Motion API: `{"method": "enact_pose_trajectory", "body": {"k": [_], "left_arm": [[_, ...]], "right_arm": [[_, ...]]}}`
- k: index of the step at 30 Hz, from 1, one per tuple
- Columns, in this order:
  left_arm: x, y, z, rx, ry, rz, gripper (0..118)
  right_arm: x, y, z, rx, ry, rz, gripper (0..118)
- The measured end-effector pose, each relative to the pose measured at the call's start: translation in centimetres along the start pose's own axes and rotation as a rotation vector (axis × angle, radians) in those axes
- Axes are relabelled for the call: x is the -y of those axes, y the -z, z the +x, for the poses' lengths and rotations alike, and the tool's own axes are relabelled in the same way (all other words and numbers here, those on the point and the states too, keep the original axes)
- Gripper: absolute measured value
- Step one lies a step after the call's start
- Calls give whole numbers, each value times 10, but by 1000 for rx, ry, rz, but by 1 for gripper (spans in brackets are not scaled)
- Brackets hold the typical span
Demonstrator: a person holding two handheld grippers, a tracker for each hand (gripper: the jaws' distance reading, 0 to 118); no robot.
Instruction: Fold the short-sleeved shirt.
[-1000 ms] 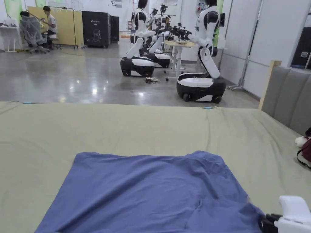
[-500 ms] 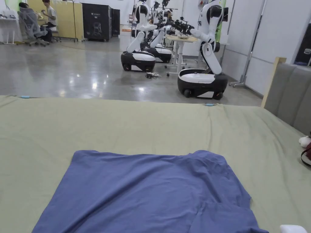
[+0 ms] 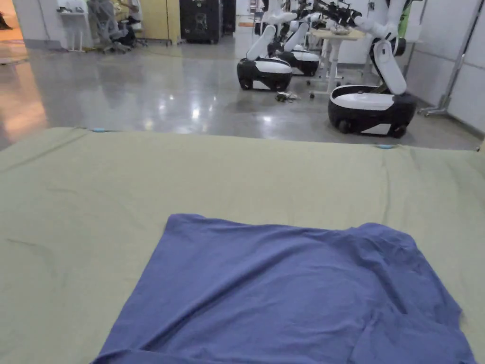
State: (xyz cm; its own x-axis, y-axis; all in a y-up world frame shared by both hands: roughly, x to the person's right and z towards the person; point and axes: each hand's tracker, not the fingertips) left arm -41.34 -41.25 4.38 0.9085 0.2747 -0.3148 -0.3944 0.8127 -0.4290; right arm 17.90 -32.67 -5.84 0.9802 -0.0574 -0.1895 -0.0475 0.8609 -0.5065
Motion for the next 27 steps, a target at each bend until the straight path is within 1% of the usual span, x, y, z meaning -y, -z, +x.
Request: {"method": "enact_pose_trajectory", "body": {"k": [1, 2, 3, 5, 7, 8, 9, 10, 11, 12, 13, 14, 15, 18, 19, 22, 23, 24, 25, 26, 27], "left_arm": [[-7, -17, 35, 27, 7, -37, 0], [-7, -20, 47, 18, 5, -60, 0], [-5, -21, 52, 1, 1, -51, 0], [-11, -16, 52, 10, -15, -79, 0], [-18, -13, 61, -15, -2, -43, 0], [-22, -10, 65, -26, 10, -37, 3], [-26, 2, 53, -39, 30, -54, 40], [-32, 11, 52, -72, 49, -90, 88], [-36, 19, 52, -81, 61, -112, 118], [-37, 30, 54, -90, 61, -157, 115], [-34, 38, 50, -19, 75, -38, 115], [-33, 44, 50, -50, 66, -116, 116], [-34, 53, 53, -49, 87, -159, 115], [-36, 75, 53, -120, 167, -174, 115], [-37, 82, 53, -130, 193, -198, 115], [-37, 90, 70, -126, 239, -215, 114], [-38, 92, 73, -131, 257, -225, 111], [-38, 92, 74, -136, 271, -228, 95], [-33, 98, 66, -121, 275, -221, 65], [-30, 101, 64, -73, 257, -206, 26], [-30, 102, 64, -71, 246, -198, 2]], "right_arm": [[-1, 4, -4, -58, 9, -62, 2], [-1, 7, -8, -105, 31, -85, 2], [7, 13, 4, -88, 42, -46, 2], [9, 16, 3, -107, 37, -61, 2], [4, 12, -7, -106, 21, -59, 2], [3, 10, -8, -109, 15, -59, 2], [2, 9, -10, -116, 11, -62, 2], [1, 9, -11, -122, 11, -67, 2], [0, 9, -9, -127, 17, -71, 2], [0, 9, -9, -133, 21, -72, 2], [0, 8, -9, -139, 21, -75, 2], [0, 8, -10, -138, 20, -77, 2], [0, 8, -12, -131, 17, -84, 2], [1, 8, -15, -125, 20, -93, 2], [3, 10, -9, -134, 38, -97, 2], [4, 11, -5, -133, 43, -107, 2], [7, 13, -1, -134, 49, -111, 2], [9, 14, 3, -130, 50, -113, 2], [9, 15, 5, -126, 52, -114, 2], [10, 15, 8, -120, 55, -117, 2], [11, 16, 7, -113, 55, -119, 2]]}}
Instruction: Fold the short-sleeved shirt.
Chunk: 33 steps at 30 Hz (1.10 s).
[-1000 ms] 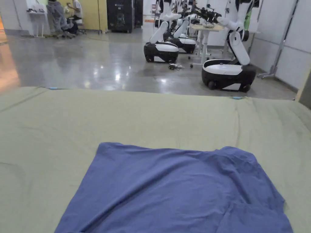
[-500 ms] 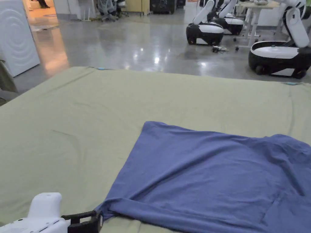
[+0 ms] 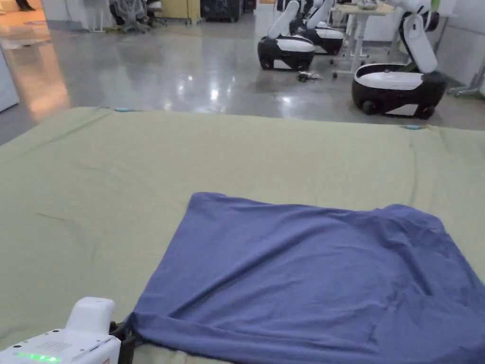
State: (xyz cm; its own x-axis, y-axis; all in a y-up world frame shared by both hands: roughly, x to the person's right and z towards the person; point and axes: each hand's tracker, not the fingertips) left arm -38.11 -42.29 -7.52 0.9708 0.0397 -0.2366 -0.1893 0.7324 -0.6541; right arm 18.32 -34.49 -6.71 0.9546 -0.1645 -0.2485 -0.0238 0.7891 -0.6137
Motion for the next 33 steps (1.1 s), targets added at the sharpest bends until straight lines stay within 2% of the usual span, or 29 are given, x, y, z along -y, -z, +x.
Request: {"method": "enact_pose_trajectory", "body": {"k": [1, 5, 6, 7, 9, 10, 15, 18, 19, 20, 21, 22, 24, 25, 29, 33], "left_arm": [[0, 0, 1, -42, 16, 3, 2], [0, -11, 14, -28, 30, 11, 2], [-3, -17, 16, -14, 18, 1, 2], [-3, -20, 17, -9, 5, 6, 2], [-2, -22, 18, 8, -16, 12, 2], [-6, -24, 17, 11, -21, 12, 2], [-6, -29, 24, 25, -26, 9, 2], [-7, -29, 29, 24, -17, 4, 2], [-8, -28, 29, 23, -14, 3, 2], [-9, -28, 30, 23, -13, 1, 2], [-9, -28, 31, 30, -19, -1, 2], [-8, -27, 27, 39, -25, -1, 2], [-9, -26, 27, 52, -32, -6, 2], [-10, -26, 28, 57, -39, -8, 2], [-20, -37, 22, 72, -55, 14, 2], [-62, -53, 12, 151, -150, 98, 2]], "right_arm": [[0, 0, 2, 3, 5, 0, 2], [-6, 5, 4, 36, -12, 3, 2], [-8, 10, 7, 60, -22, 13, 7], [-11, 19, 13, 89, -20, 11, 26], [-16, 45, 26, 126, -12, -56, 96], [-17, 61, 33, 132, -20, -104, 99], [-28, 117, 61, 185, -18, -184, 99], [-29, 138, 75, 174, 23, -251, 96], [-25, 139, 77, 151, 53, -268, 85], [-22, 134, 76, 149, 41, -249, 69], [-22, 129, 73, 183, 10, -230, 38], [-26, 124, 74, 175, 9, -217, 6], [-28, 118, 77, 97, 90, -148, 6], [-29, 118, 77, 118, 100, -168, 6], [-39, 103, 65, 123, 66, -124, 6], [-86, 87, 49, 91, -16, -23, 5]]}}
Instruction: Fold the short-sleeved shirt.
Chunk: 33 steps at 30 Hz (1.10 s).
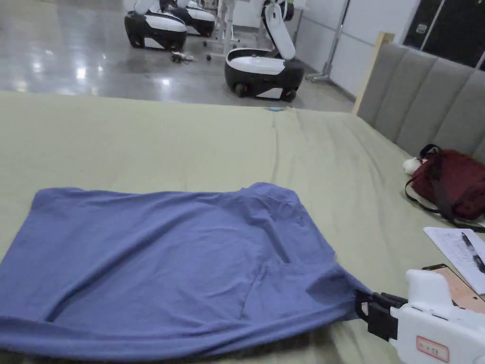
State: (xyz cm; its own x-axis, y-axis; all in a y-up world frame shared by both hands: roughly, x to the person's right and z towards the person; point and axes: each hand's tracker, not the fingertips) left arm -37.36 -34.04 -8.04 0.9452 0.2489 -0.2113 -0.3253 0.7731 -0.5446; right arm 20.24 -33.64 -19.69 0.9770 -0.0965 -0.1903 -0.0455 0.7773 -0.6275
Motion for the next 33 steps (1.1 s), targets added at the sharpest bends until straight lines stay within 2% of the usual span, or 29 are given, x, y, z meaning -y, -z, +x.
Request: {"method": "enact_pose_trajectory", "body": {"k": [4, 6, 12, 16, 18, 25, 26, 27, 29, 30, 33], "left_arm": [[-52, 9, 9, -3, 79, 75, 2], [-72, 28, 10, -31, 136, 58, 2], [-94, 111, -2, -30, 92, -48, 2], [-78, 172, -8, -71, 140, -188, 2], [-65, 191, -8, -89, 176, -231, 2], [-63, 185, -11, -74, 148, -202, 3], [-63, 182, -10, -73, 151, -194, 7], [-64, 179, -8, -90, 169, -174, 29], [-66, 172, -9, -105, 176, -159, 105], [-67, 164, -9, -98, 166, -141, 117], [-72, 128, -9, -58, 136, -76, 116]], "right_arm": [[-57, 6, -5, -9, -36, 78, 6], [-78, 24, -5, 9, -44, 88, 6], [-119, 119, -2, 44, -85, 22, 6], [-116, 191, 1, 71, -61, -120, 6], [-107, 212, -1, 92, -76, -167, 6], [-85, 225, 6, 88, -47, -183, 7], [-86, 222, 6, 81, -40, -166, 13], [-88, 216, 8, 81, -30, -139, 30], [-94, 200, 11, 83, -17, -107, 74], [-97, 184, 13, 73, 1, -69, 88], [-97, 122, 10, 48, 29, 62, 88]]}}
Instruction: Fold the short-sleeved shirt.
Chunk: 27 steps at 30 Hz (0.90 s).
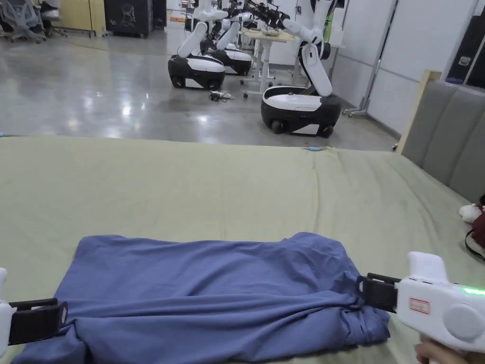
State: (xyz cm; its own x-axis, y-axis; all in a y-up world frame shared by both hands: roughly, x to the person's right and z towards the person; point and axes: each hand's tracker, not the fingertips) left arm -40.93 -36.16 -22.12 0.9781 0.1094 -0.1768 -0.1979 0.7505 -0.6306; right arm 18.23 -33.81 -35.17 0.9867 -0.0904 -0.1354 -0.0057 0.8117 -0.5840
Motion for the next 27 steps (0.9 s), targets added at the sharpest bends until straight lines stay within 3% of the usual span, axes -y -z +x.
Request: {"method": "enact_pose_trajectory", "body": {"k": [2, 3, 4, 5, 6, 7, 8, 14, 18, 19, 20, 21, 22, 23, 27], "left_arm": [[10, -26, 2, 27, -4, 54, 116], [17, -41, 4, 26, -15, 49, 111], [28, -55, 8, 36, -37, 58, 97], [39, -67, 10, 48, -45, 70, 72], [50, -79, 12, 67, -55, 100, 27], [62, -88, 15, 62, -56, 91, 0], [73, -95, 18, 45, -66, 95, 0], [111, -120, 19, 4, -97, 97, 0], [95, -84, -8, -31, -116, 92, 0], [86, -72, -12, -65, -103, 63, 16], [79, -64, -4, -68, -99, 36, 48], [72, -48, -7, -68, -105, -8, 102], [67, -32, -10, -40, -112, -38, 118], [62, -23, -9, -9, -115, 14, 116], [54, 23, -4, -98, -123, -93, 116]], "right_arm": [[10, -47, -8, -8, -14, 44, 88], [19, -69, -12, -10, -16, 36, 88], [29, -89, -14, -18, -16, 34, 87], [40, -104, -17, -37, -10, 34, 83], [54, -117, -21, -70, -1, 46, 60], [64, -129, -23, -95, -3, 52, 30], [76, -139, -26, -95, -5, 48, 3], [126, -162, -40, -127, 28, -15, 3], [130, -163, -43, -142, 37, -44, 3], [130, -163, -45, -136, 28, -42, 3], [128, -162, -46, -138, 18, -41, 3], [127, -162, -48, -143, 5, -41, 3], [126, -163, -49, -144, 0, -40, 3], [126, -163, -50, -145, 0, -40, 3], [125, -162, -54, -155, -8, -42, 3]]}}
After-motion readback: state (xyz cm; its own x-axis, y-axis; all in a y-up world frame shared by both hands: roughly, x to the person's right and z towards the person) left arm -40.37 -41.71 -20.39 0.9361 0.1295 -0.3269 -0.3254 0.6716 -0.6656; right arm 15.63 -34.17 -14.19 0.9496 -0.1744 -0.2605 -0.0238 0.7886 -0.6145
